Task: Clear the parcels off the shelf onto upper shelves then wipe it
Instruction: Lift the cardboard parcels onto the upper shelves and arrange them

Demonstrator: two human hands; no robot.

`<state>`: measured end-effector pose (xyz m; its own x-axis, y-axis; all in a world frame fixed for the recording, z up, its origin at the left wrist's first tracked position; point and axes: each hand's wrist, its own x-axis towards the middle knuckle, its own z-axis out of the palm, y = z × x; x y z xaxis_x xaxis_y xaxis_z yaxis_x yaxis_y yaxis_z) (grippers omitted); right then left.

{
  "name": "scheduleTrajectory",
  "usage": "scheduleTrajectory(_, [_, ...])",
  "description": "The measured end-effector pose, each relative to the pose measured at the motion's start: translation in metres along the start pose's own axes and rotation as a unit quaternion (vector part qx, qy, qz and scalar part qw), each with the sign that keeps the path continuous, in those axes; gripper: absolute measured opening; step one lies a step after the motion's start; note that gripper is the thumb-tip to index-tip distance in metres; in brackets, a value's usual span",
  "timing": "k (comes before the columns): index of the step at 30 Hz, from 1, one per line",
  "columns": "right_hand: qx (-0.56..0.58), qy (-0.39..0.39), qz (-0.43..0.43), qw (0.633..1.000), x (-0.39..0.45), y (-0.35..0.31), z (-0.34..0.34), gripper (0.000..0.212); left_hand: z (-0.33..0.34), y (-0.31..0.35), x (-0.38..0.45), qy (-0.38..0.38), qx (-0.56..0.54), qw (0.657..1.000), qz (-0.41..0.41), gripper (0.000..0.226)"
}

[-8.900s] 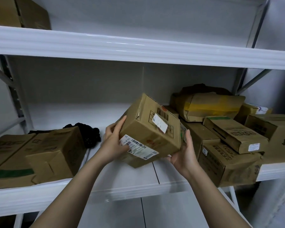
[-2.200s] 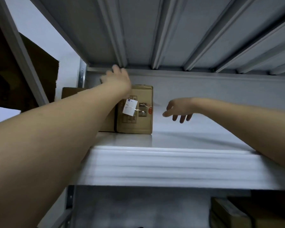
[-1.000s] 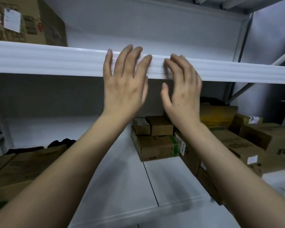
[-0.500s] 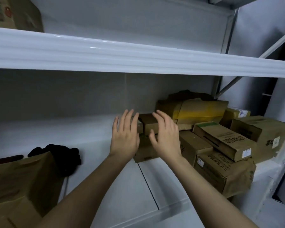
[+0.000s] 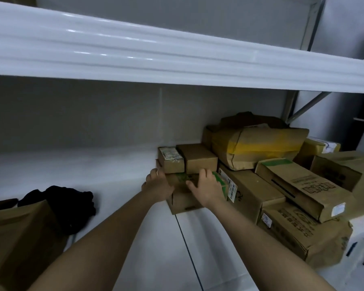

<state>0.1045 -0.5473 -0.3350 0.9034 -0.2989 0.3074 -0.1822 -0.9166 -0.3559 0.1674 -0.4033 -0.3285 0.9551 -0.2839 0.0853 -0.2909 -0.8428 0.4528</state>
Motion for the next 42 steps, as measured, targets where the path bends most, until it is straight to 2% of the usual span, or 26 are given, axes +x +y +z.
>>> scheduleTrajectory(5, [0.108,-0.056,0.044,0.992,0.041,0.02,0.003,0.062,0.009,0.016,0.027,-0.032,-0.121,0.99,-0.064,0.074])
scheduleTrajectory(10, [0.185,-0.053,0.125,0.973,0.079,0.031,0.01,0.07,0.011,0.03,0.046,-0.022,-0.163,0.982,-0.09,0.073])
scheduleTrajectory(12, [0.23,-0.056,0.191,0.953,0.09,0.033,0.012,0.07,0.015,0.032,0.054,-0.032,-0.181,0.977,-0.105,0.073])
scheduleTrajectory(15, [0.319,-0.064,0.297,0.898,0.107,0.035,0.016,0.072,0.016,0.032,0.067,-0.037,-0.203,0.971,-0.119,0.073])
scheduleTrajectory(19, [0.368,-0.047,0.37,0.852,0.125,0.041,0.02,0.064,0.017,0.03,0.085,-0.032,-0.245,0.96,-0.131,0.07])
scheduleTrajectory(23, [0.381,-0.05,0.382,0.84,0.138,0.047,0.024,0.061,0.015,0.029,0.101,0.017,-0.337,0.927,-0.166,0.064])
scheduleTrajectory(27, [0.456,-0.029,0.415,0.787,0.145,0.048,0.024,0.068,0.013,0.028,0.113,0.041,-0.392,0.896,-0.203,0.07])
scheduleTrajectory(30, [0.502,-0.022,0.404,0.765,0.15,0.049,0.029,0.067,0.014,0.026,0.121,0.022,-0.407,0.889,-0.208,0.06])
scheduleTrajectory(33, [0.473,-0.018,0.417,0.776,0.153,0.052,0.032,0.07,0.015,0.027,0.121,-0.012,-0.415,0.888,-0.197,0.046])
scheduleTrajectory(37, [0.432,-0.038,0.402,0.806,0.154,0.048,0.034,0.07,0.015,0.021,0.123,-0.005,-0.481,0.855,-0.195,0.049])
scheduleTrajectory(42, [0.487,-0.008,0.418,0.767,0.155,0.043,0.031,0.088,0.012,0.011,0.128,0.02,-0.527,0.821,-0.218,0.055])
